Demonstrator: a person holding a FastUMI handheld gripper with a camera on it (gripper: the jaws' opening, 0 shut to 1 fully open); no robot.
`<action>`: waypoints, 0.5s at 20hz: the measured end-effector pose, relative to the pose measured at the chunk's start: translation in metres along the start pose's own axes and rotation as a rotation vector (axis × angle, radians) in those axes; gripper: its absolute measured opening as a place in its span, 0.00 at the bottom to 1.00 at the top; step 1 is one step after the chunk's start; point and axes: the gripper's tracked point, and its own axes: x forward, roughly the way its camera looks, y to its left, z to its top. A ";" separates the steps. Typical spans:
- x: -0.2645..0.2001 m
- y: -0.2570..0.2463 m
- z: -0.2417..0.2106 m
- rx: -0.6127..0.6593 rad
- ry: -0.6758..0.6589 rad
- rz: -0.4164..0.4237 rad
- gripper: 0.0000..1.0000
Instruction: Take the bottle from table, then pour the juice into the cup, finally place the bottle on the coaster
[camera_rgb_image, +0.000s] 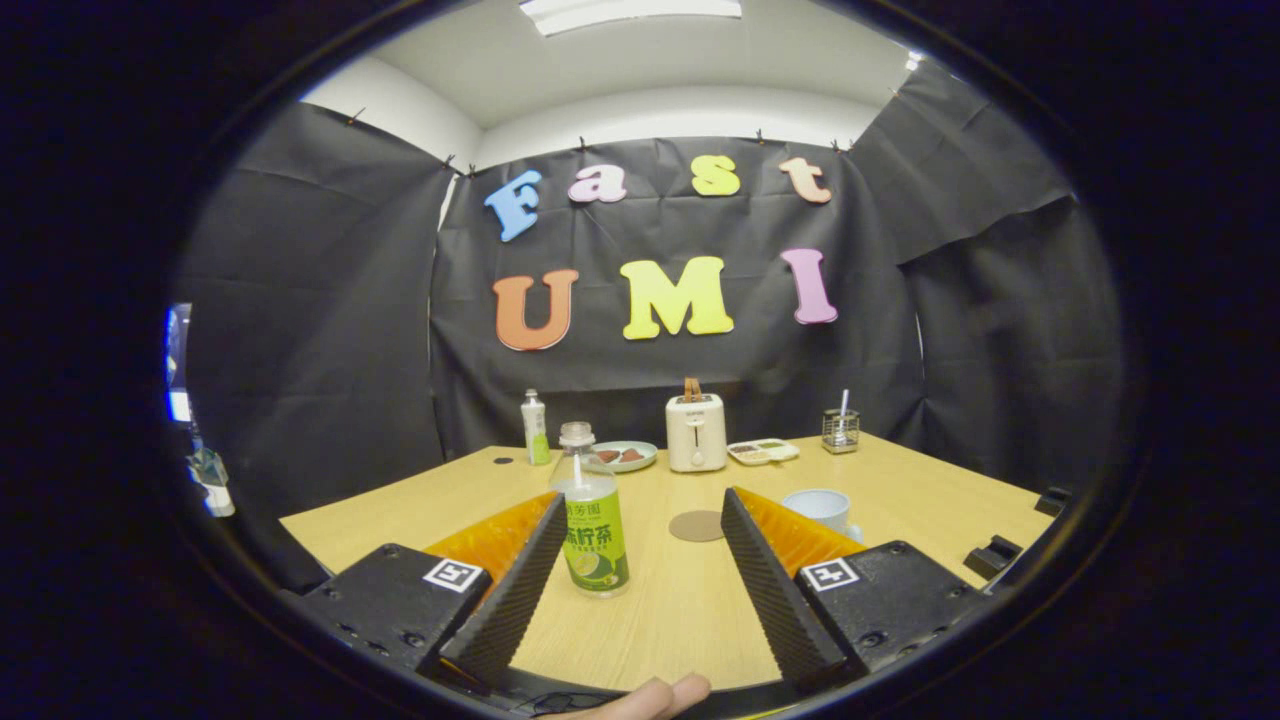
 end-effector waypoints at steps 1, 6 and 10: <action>0.007 0.004 -0.007 -0.007 0.011 0.001 1.00; 0.040 0.029 -0.031 -0.044 0.051 0.041 1.00; 0.062 0.038 -0.032 -0.030 0.042 0.053 1.00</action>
